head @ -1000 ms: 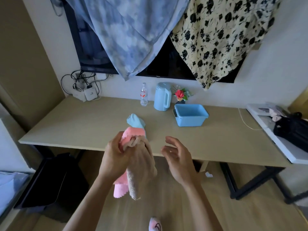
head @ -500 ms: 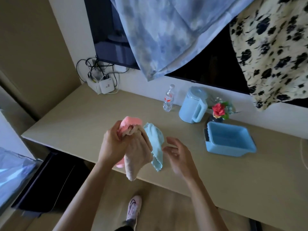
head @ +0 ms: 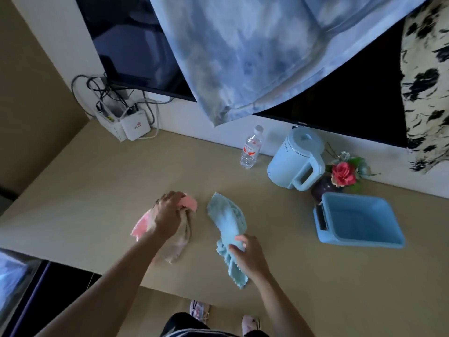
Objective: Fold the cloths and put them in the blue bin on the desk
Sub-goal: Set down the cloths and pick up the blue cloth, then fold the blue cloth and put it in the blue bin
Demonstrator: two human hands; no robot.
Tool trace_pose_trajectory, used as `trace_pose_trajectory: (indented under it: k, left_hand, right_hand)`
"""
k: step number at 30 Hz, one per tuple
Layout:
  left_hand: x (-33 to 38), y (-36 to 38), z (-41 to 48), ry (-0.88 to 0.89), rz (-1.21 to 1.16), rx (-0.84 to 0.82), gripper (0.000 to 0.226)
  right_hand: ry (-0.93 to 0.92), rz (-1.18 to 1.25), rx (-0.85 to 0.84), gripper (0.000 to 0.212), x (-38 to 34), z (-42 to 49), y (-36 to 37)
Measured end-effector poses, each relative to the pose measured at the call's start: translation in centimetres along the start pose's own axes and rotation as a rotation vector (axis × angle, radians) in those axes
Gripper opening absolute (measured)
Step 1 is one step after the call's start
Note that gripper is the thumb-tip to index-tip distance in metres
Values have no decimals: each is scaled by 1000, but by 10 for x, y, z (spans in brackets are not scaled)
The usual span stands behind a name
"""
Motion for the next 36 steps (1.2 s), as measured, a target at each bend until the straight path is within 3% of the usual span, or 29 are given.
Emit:
trace_pose_trajectory:
  k: [2,6,12,17,21,24,27,30,33,36]
  left_hand:
    - [-15,29,14,73,149,-40,33]
    - [-44,78,10,70,482,-341,48]
    - [-58,88,-8,-25,620,-483,58]
    - [-40,84,-10,-37,703,-469,67]
    - [50,75,-20,297,467,-345,82]
    - [119,63,-38,480,241,-296,74]
    - [162,55,-50,530,92,-274,61]
    - [184,58,-55,505,55,-321,61]
    - [202,50,-57,475,-142,-314,31]
    - [218,37,-62,482,-281,-288,27]
  right_hand:
    - [8,-45,-51,46,9,13,9]
    - [20,-149,-123,48,24,30,21]
    - [58,-162,-244,59,48,41,30]
    - [-30,-9,-29,31,41,44,-8]
    - [-79,238,67,35,7,42,-54]
    - [-155,322,73,48,-26,39,-90]
    - [-218,387,88,52,-46,36,-119]
    - [-303,358,133,41,-61,30,-148]
    - [-369,360,179,34,-73,20,-173]
    - [-440,307,208,22,-87,10,-196]
Point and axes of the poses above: each hand's wrist, its own z-axis towards the middle knuckle, its own y-axis out of the palm, x = y × z, the point moved 7 cm from there along z, towards the middle knuckle, and after that the axes turned 15 degrees about -y, right-handed, at the moved point
